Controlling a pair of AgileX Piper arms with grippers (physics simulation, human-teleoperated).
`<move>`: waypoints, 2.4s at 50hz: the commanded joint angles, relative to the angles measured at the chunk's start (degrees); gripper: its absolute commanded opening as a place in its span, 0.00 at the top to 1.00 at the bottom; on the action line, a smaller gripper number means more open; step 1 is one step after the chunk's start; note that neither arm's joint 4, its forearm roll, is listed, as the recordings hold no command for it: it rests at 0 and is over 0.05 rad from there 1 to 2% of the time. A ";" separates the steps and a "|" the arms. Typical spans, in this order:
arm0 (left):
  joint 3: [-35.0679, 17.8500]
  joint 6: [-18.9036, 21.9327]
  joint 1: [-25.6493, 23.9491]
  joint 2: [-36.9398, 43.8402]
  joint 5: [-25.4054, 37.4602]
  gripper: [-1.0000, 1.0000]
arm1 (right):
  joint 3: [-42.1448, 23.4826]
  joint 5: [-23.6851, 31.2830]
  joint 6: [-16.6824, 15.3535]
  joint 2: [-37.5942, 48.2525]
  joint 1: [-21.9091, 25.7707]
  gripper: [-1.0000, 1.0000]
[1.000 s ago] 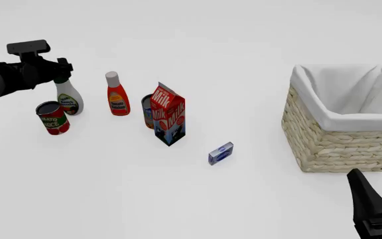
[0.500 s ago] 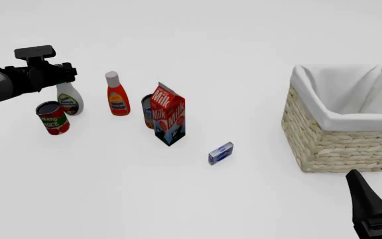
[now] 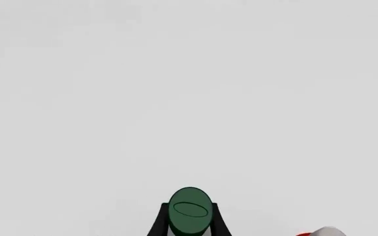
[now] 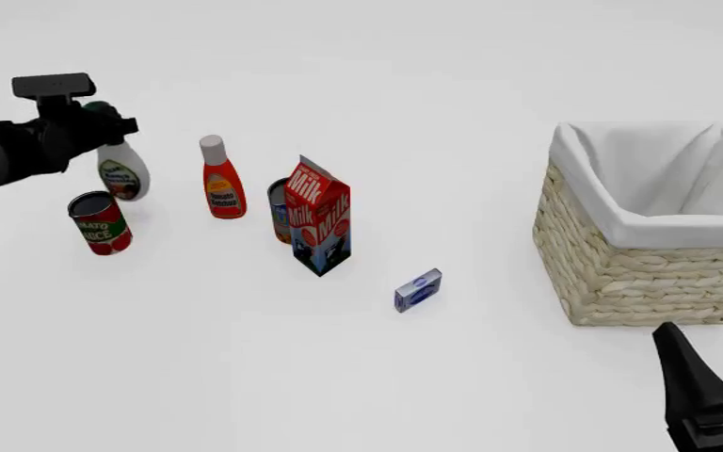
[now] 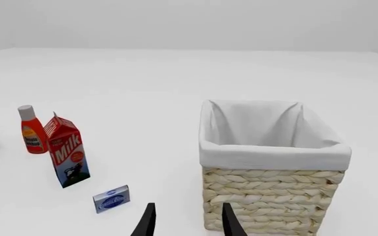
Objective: Pick the salad dressing and place it in the basket.
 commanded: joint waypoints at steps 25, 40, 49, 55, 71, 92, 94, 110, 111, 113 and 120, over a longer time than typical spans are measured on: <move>7.16 4.55 -7.59 -24.34 0.82 1.00 | -0.61 0.01 0.11 0.03 1.52 0.00; 19.95 2.74 -27.20 -41.73 1.02 1.00 | -0.53 -0.22 0.27 0.07 2.25 0.00; 21.99 2.58 -35.16 -47.44 3.81 1.00 | -0.14 -0.43 0.32 0.04 2.16 0.00; 22.87 3.69 -38.99 -50.10 5.17 1.00 | 0.11 -0.67 0.50 -0.02 2.13 0.00; 24.54 5.02 -51.10 -51.96 6.59 1.00 | 0.17 -0.90 0.64 -0.02 2.29 0.00; 30.36 1.92 -59.77 -50.79 1.47 1.00 | 0.31 -1.11 0.64 -0.02 2.23 0.00; 30.64 1.02 -60.23 -50.44 1.29 1.00 | 0.57 -1.25 0.61 -0.02 2.22 0.00; 32.60 0.79 -61.86 -49.97 -1.59 1.00 | 0.99 -1.51 1.05 -0.02 1.86 0.00; 33.27 2.21 -63.55 -50.71 -2.26 1.00 | 1.10 -1.64 1.15 -0.02 1.78 0.00; 33.46 2.33 -62.75 -50.63 -2.63 1.00 | 1.13 -1.63 1.10 -0.02 1.65 0.00; 33.21 0.38 -61.69 -48.86 -3.54 1.00 | 1.00 -1.55 1.32 -0.02 1.61 0.00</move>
